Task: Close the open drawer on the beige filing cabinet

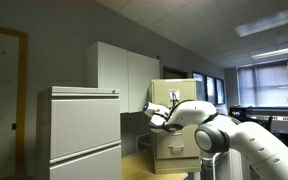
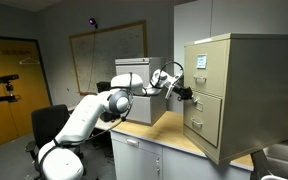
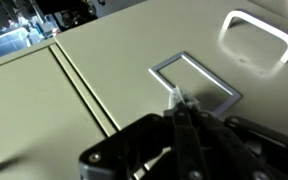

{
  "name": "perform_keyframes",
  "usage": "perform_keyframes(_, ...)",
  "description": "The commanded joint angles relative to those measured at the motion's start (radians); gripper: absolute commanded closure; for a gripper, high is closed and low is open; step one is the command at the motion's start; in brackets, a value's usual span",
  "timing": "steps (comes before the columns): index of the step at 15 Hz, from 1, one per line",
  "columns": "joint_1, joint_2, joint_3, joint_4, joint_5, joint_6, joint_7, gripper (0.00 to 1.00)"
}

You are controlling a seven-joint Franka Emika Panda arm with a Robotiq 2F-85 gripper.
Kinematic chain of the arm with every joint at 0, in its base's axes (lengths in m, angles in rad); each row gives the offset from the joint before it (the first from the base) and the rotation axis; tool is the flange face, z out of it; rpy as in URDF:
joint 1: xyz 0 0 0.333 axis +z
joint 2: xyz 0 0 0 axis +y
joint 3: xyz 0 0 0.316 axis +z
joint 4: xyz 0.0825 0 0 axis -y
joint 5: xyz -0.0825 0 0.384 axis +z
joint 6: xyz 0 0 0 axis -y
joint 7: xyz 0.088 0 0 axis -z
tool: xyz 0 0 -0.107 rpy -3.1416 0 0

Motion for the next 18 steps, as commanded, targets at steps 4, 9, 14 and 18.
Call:
perform_keyframes(4,-0.129,0.174,0.005,0.356,0.205,-0.144,-0.115,0.99)
perform_keyframes(9,-0.149,0.22,-0.081,0.444,0.324,-0.096,-0.149,0.99)
perform_keyframes(14,-0.158,0.219,-0.066,0.444,0.302,-0.1,-0.15,0.99)
perform_keyframes(18,-0.162,0.214,-0.054,0.441,0.317,-0.12,-0.18,1.0)
